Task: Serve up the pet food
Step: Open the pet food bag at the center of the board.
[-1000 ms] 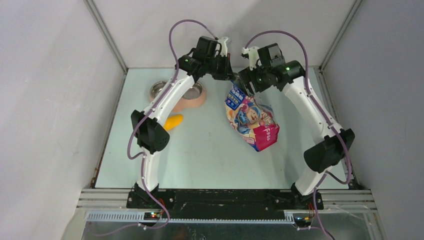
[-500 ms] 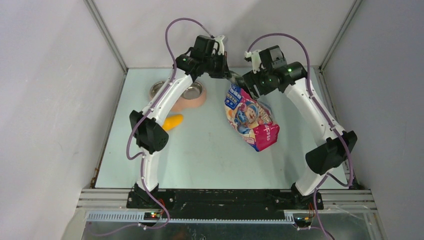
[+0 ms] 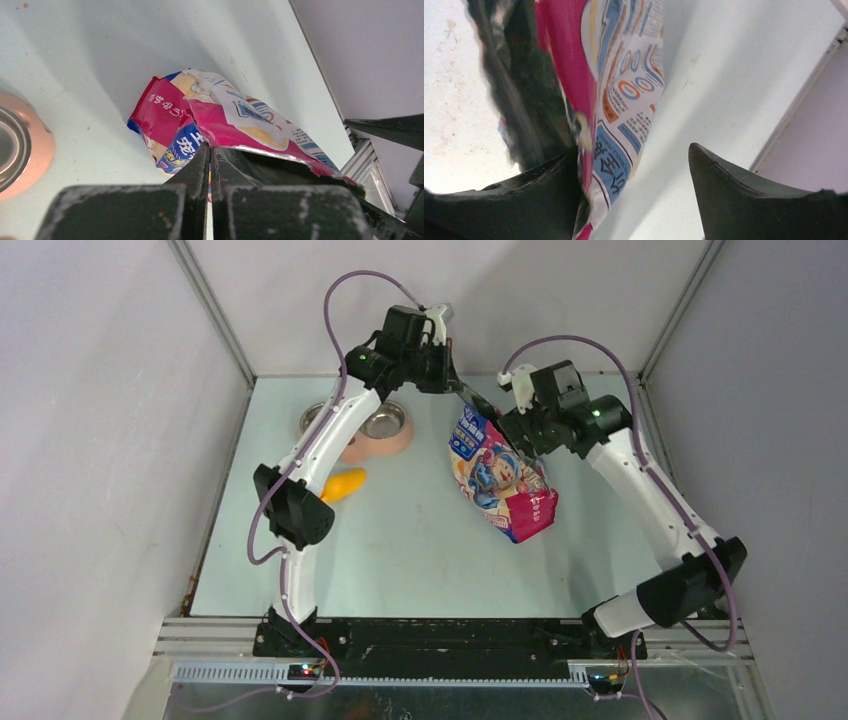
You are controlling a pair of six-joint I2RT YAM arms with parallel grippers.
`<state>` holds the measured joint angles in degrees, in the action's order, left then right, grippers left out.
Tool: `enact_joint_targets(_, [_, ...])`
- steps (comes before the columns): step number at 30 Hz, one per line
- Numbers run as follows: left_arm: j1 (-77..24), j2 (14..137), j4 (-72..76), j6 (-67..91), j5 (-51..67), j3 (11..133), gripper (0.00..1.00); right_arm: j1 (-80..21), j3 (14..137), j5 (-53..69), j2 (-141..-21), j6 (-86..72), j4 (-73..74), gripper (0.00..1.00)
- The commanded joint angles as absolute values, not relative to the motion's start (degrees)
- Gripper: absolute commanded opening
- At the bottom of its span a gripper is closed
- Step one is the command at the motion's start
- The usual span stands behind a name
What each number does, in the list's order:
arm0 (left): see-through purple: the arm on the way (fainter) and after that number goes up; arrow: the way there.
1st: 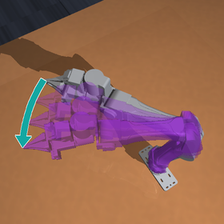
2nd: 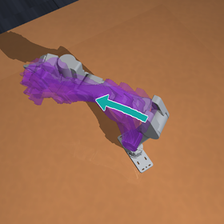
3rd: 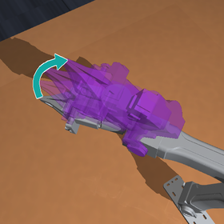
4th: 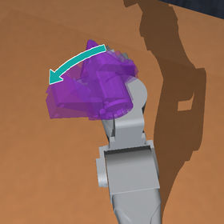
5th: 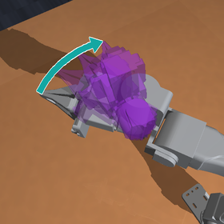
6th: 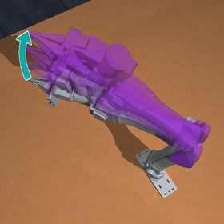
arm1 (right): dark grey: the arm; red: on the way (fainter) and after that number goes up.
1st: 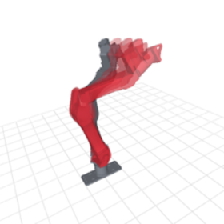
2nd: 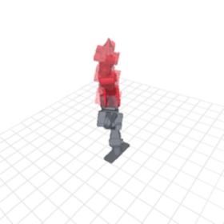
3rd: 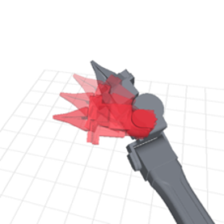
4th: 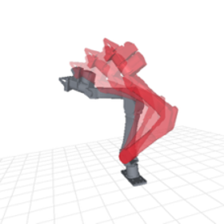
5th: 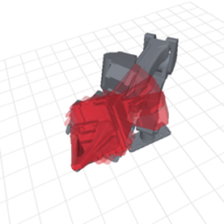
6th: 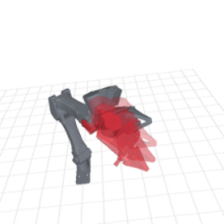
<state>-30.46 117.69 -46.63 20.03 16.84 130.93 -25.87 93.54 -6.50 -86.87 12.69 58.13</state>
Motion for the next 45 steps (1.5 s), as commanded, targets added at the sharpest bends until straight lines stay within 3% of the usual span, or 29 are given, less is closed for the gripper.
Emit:
enact_joint_targets(1, [-26.95,112.53,-42.94,18.19,9.19,134.90,0.00,-25.30,89.32,-11.94,-79.78,17.76,67.22,0.77])
enact_joint_targets(12, [-26.46,110.37,-42.96,17.02,8.48,134.28,0.00,-23.69,85.25,-9.70,-78.67,18.23,65.94,0.77])
enact_joint_targets(14, [-26.38,110.00,-42.50,16.78,10.26,133.73,0.08,-23.73,86.45,-7.30,-78.43,18.04,66.22,0.77])
enact_joint_targets(18, [-26.52,108.51,-41.20,14.50,19.36,132.12,0.48,-23.86,91.55,-3.51,-79.58,15.49,65.11,0.77])
enact_joint_targets(19, [-26.54,108.04,-40.99,13.75,20.49,131.07,0.65,-23.89,93.11,-3.14,-80.47,15.09,64.68,0.77])
enact_joint_targets(21, [-26.66,106.63,-41.35,11.52,22.89,130.24,0.85,-24.01,95.54,-2.57,-82.28,14.31,63.52,0.77])
enact_joint_targets(23, [-26.78,104.54,-42.18,8.97,23.94,129.57,0.97,-23.74,97.33,-1.83,-84.07,13.84,61.78,0.77])
enact_joint_targets(28, [-28.22,100.56,-47.55,-3.81,25.23,128.95,1.00,-22.44,99.01,2.72,-86.51,13.14,58.92,0.76])
enact_joint_targets(32, [-32.45,96.28,-51.06,-17.91,18.98,125.79,1.00,-21.85,99.23,5.00,-86.29,13.14,57.61,0.77])
enact_joint_targets(38, [-41.06,86.62,-43.18,-35.34,10.66,106.92,1.00,-21.56,102.96,5.98,-87.83,12.91,59.70,0.78])
enact_joint_targets(45, [-45.01,88.69,-43.45,-44.54,9.93,105.05,1.00,-22.11,100.14,5.63,-88.36,12.64,58.57,0.78])
